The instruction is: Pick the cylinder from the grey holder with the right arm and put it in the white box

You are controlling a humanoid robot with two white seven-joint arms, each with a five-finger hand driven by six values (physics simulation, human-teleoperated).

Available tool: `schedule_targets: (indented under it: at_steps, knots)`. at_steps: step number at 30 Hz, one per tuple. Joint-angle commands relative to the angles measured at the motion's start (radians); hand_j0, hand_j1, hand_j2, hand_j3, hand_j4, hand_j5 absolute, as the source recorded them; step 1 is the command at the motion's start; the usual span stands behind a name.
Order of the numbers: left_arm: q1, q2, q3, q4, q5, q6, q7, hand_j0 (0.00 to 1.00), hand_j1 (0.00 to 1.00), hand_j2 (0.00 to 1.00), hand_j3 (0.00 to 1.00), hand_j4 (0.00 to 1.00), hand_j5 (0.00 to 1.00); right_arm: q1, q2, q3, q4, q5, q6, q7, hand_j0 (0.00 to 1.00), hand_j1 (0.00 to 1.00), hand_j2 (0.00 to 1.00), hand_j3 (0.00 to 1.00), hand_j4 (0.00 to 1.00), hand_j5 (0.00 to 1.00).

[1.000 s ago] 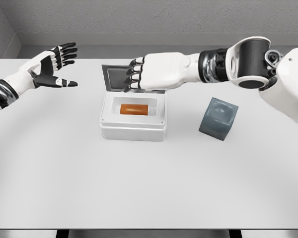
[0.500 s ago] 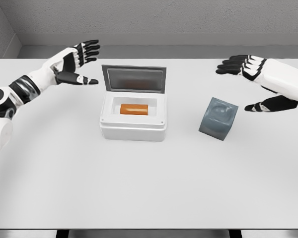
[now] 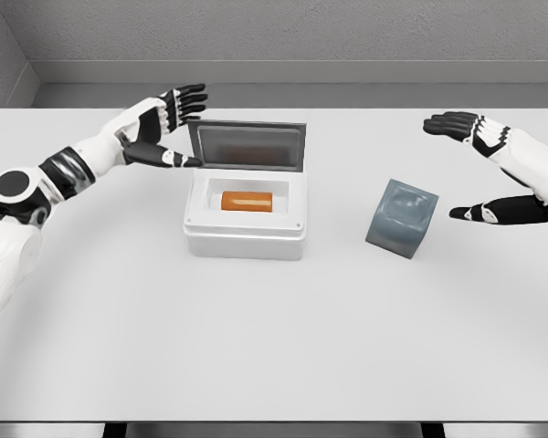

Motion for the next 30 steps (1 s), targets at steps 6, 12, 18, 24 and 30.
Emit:
schedule_targets:
  at_steps: [6,12,18,24,30]
  knots:
    - [0.026,0.01,0.006,-0.076,0.009,0.0,0.0,1.0,1.0,1.0,1.0,1.0,1.0,0.002,0.002,-0.001,0.0,-0.008,0.003,-0.001,1.0,1.0,1.0,1.0,1.0,1.0]
    - [0.061,0.062,0.013,-0.138,0.014,-0.002,0.0,1.0,1.0,1.0,1.0,1.0,1.0,0.002,0.002,0.0,0.0,-0.008,0.003,-0.001,1.0,1.0,1.0,1.0,1.0,1.0]
    - [0.075,0.088,0.013,-0.153,0.017,-0.005,0.0,1.0,1.0,1.0,1.0,1.0,1.0,0.002,0.002,0.0,0.001,-0.008,0.003,-0.001,1.0,1.0,1.0,1.0,1.0,1.0]
    - [0.115,0.101,0.028,-0.217,0.016,-0.005,0.0,1.0,1.0,1.0,1.0,1.0,1.0,0.002,0.002,0.0,0.001,-0.008,0.003,-0.001,1.0,1.0,1.0,1.0,1.0,1.0]
    - [0.141,0.125,0.051,-0.237,0.017,-0.005,0.0,1.0,1.0,1.0,1.0,1.0,1.0,0.002,0.002,0.0,0.001,-0.008,0.003,-0.001,1.0,1.0,1.0,1.0,1.0,1.0]
